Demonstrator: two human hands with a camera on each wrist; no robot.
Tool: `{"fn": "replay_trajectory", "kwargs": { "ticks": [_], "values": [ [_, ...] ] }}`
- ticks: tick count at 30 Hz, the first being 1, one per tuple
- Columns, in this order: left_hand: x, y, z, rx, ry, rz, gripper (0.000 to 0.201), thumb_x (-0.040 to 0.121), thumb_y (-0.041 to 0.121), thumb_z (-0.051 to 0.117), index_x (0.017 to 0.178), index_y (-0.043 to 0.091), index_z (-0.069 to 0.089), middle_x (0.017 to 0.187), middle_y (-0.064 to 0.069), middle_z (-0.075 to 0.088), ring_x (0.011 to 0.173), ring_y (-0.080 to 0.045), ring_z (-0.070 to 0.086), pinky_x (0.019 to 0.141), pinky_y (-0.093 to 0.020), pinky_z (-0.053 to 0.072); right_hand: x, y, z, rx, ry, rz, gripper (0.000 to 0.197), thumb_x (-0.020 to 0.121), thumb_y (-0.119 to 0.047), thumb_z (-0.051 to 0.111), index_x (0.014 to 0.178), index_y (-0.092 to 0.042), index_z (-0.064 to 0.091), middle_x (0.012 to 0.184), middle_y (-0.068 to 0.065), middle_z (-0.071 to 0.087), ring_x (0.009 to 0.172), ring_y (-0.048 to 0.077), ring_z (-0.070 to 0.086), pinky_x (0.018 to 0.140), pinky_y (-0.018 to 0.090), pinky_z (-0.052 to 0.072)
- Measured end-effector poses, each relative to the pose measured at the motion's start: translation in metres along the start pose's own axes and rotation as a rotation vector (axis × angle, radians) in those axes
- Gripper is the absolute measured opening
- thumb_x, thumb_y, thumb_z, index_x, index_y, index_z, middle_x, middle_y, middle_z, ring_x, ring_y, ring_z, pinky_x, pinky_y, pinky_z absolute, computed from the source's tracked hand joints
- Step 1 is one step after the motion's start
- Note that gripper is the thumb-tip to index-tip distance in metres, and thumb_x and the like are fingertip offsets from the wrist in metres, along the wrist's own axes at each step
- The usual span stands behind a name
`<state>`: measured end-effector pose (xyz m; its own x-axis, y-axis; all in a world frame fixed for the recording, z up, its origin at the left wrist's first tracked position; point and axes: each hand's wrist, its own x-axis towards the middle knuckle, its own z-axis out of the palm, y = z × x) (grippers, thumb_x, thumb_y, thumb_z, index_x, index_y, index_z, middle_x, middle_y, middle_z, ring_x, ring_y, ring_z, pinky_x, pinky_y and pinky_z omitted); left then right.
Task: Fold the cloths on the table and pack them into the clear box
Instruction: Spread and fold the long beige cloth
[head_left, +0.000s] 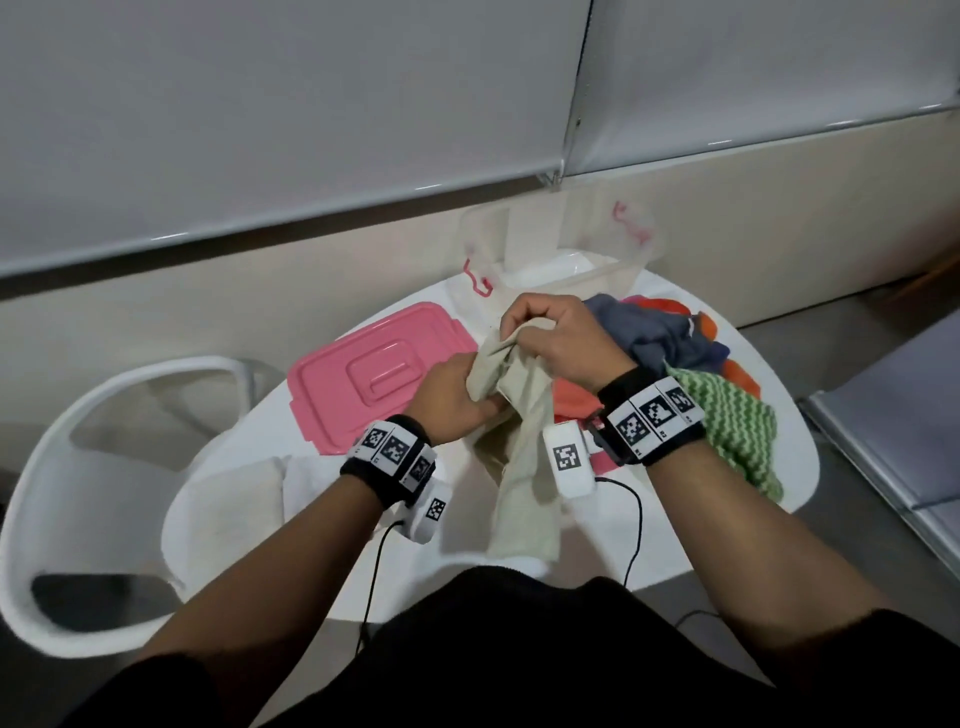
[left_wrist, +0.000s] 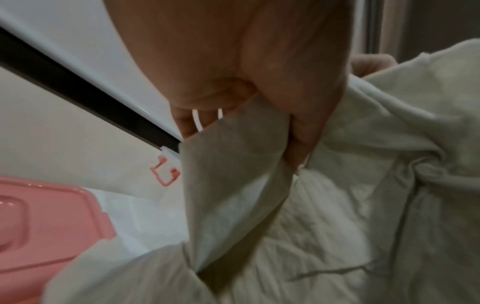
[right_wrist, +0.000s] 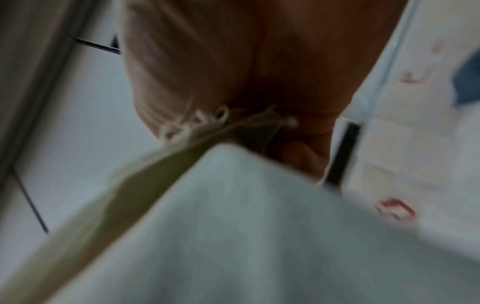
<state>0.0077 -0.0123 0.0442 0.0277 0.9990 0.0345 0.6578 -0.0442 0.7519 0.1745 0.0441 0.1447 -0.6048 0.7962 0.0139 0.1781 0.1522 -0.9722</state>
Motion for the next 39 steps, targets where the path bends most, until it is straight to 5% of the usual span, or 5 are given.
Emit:
{"fn": "replay_trajectory", "kwargs": {
  "ticks": [6,15,27,34,39],
  "values": [
    [0.015,0.014,-0.016,-0.266,0.177,-0.086,0.024,0.073,0.033,0.071,0.088,0.016,0.07,0.084,-0.006,0.072,0.08,-0.023,0.067,0.076,-0.039,0.053,-0.018,-0.03,-0.088,-0.094,0.386,-0.194,0.028,0.074,0.002,0.052,0.066,-0.023,0.063,0.067,-0.014,0.062,0.068,0.007,0.061,0.062,0.013,0.042],
    [0.007,0.016,-0.036,0.294,0.588,-0.274,0.013,0.077,0.018,0.062,0.072,0.019,0.05,0.058,0.005,0.055,0.058,-0.025,0.054,0.067,-0.029,0.043,-0.043,0.025,-0.157,0.051,0.756,-0.062,0.031,0.067,-0.003,0.046,0.056,-0.027,0.062,0.054,-0.017,0.053,0.056,0.006,0.046,0.059,0.023,0.035],
    [-0.02,0.022,-0.038,0.288,0.615,-0.206,0.025,0.074,0.019,0.048,0.083,0.011,0.07,0.079,-0.003,0.062,0.091,-0.03,0.051,0.082,-0.037,0.038,-0.046,0.052,-0.168,0.264,0.811,0.076,0.02,0.057,-0.008,0.047,0.056,-0.023,0.06,0.058,-0.01,0.049,0.06,0.008,0.044,0.056,0.022,0.035],
    [-0.036,0.029,-0.061,-0.008,0.611,-0.176,0.016,0.078,0.016,0.041,0.076,0.01,0.055,0.066,-0.012,0.055,0.061,-0.013,0.043,0.058,-0.028,0.036,-0.062,0.067,-0.16,0.245,0.801,0.005,0.026,0.078,0.004,0.048,0.068,-0.018,0.059,0.068,-0.005,0.052,0.064,0.002,0.046,0.06,0.016,0.038],
    [-0.053,0.025,-0.07,0.052,0.348,-0.149,0.017,0.071,0.032,0.056,0.08,0.018,0.059,0.071,-0.005,0.062,0.068,-0.017,0.054,0.063,-0.027,0.043,-0.073,0.084,-0.159,0.277,0.736,-0.052,0.042,0.08,0.009,0.051,0.063,-0.027,0.064,0.087,-0.004,0.071,0.09,0.021,0.061,0.09,0.035,0.045]
  ]
}}
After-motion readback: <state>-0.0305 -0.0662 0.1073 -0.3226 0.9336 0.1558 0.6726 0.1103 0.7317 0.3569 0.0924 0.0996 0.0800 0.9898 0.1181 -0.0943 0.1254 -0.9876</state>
